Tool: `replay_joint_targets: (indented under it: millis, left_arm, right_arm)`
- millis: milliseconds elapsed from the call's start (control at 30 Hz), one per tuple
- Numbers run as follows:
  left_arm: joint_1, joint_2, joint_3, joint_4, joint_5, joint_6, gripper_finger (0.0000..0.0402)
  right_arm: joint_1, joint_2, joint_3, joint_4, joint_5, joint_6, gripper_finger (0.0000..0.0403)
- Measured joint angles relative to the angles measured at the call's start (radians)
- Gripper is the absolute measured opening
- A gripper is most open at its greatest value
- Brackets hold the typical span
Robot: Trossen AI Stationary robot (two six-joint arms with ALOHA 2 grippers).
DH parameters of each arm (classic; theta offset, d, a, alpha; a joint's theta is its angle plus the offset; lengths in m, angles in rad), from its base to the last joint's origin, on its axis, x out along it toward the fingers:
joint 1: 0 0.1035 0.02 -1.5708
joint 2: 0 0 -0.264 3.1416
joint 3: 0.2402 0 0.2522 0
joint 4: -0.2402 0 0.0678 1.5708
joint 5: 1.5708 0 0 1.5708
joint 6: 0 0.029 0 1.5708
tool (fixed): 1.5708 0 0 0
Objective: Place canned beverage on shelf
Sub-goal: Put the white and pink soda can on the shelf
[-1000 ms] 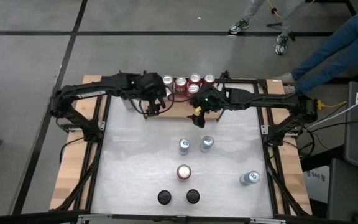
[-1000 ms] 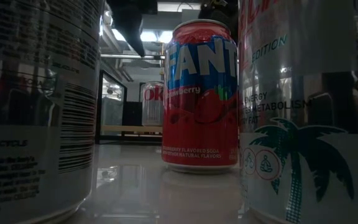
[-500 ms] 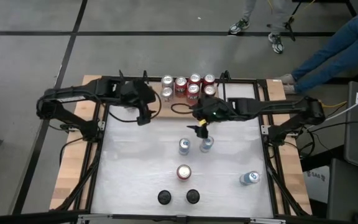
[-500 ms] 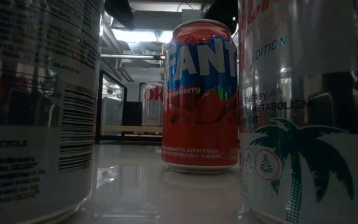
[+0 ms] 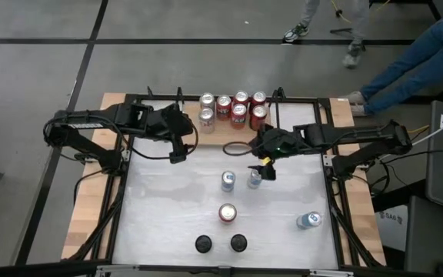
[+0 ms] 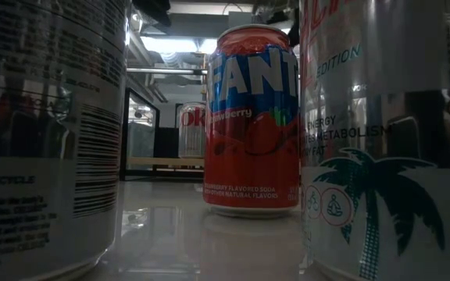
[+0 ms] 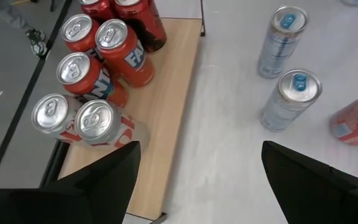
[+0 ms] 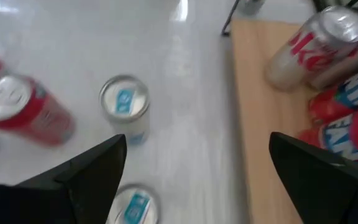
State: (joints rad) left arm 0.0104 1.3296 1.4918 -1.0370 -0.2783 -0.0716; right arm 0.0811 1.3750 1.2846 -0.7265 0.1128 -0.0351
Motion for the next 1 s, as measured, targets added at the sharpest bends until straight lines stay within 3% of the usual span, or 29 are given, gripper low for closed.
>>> replay_joint_targets:
  millis: [233,467,1000]
  left_arm:
    - [0.0,0.0,0.0,0.001,-0.001,-0.009,0.0326]
    - [0.0,0.0,0.0,0.001,-0.001,-0.031,0.0326]
    - [0.0,0.0,0.0,0.001,-0.001,-0.032,0.0326]
  right_arm:
    - [-0.003,0.0,0.0,-0.133,-0.077,0.0,0.0383]
    - [-0.002,0.0,-0.002,-0.157,-0.164,0.01,0.0383]
    - [-0.002,0.0,-0.003,-0.163,-0.178,0.012,0.0383]
